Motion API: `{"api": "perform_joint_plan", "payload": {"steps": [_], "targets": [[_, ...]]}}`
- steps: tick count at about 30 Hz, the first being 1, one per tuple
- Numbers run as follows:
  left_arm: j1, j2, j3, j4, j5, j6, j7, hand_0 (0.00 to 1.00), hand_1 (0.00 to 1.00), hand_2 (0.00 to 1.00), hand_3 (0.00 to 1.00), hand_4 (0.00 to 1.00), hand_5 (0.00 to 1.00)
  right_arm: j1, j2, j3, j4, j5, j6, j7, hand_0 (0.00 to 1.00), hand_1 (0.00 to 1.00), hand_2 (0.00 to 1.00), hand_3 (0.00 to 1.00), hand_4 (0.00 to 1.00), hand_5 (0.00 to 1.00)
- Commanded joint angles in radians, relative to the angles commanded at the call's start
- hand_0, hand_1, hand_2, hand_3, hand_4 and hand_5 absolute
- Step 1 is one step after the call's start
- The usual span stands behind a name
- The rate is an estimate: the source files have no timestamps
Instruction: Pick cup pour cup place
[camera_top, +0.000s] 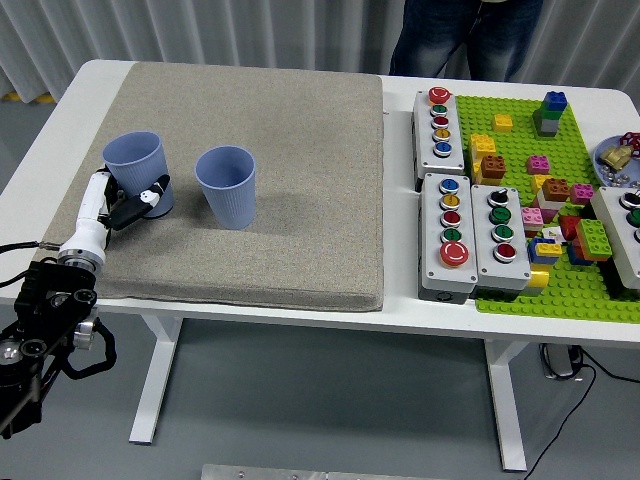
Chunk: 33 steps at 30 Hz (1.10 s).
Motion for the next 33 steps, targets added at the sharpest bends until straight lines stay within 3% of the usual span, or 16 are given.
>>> {"api": "perform_joint_plan", "payload": {"steps": [14, 23, 29, 30, 33], "targets": [[0.008, -0.001, -0.008, -0.017, 0.004, 0.002, -0.048, 0.643, 0.646, 0.78, 0.734, 0.613, 0.275, 0.004, -0.002, -0.001, 0.0, 0.003, 0.001, 0.0, 0.769, 0.716, 0.754, 0.629, 0.205, 0.285], [0.007, -0.014, -0.01, 0.002, 0.012, 0.004, -0.071, 0.65, 0.651, 0.791, 0.746, 0.637, 0.311, 0.008, -0.002, -0.004, 0.0, 0.007, 0.001, 0.0, 0.769, 0.715, 0.753, 0.629, 0.205, 0.284], [0.016, -0.028, -0.015, 0.01, 0.01, -0.002, -0.09, 0.65, 0.652, 0.79, 0.75, 0.671, 0.345, 0.008, 0.0, -0.002, 0.0, 0.005, 0.0, -0.001, 0.769, 0.715, 0.754, 0.629, 0.204, 0.283], [0.018, -0.03, -0.017, 0.01, 0.011, -0.003, -0.093, 0.652, 0.656, 0.797, 0.8, 0.741, 0.396, 0.008, 0.001, -0.001, 0.0, 0.004, 0.0, -0.001, 0.769, 0.715, 0.754, 0.628, 0.205, 0.285], [0.02, -0.029, -0.018, 0.008, 0.016, -0.008, -0.098, 0.652, 0.656, 0.797, 0.8, 0.741, 0.396, 0.008, 0.001, 0.001, 0.0, 0.003, 0.0, -0.002, 0.769, 0.715, 0.754, 0.628, 0.205, 0.285]]}}
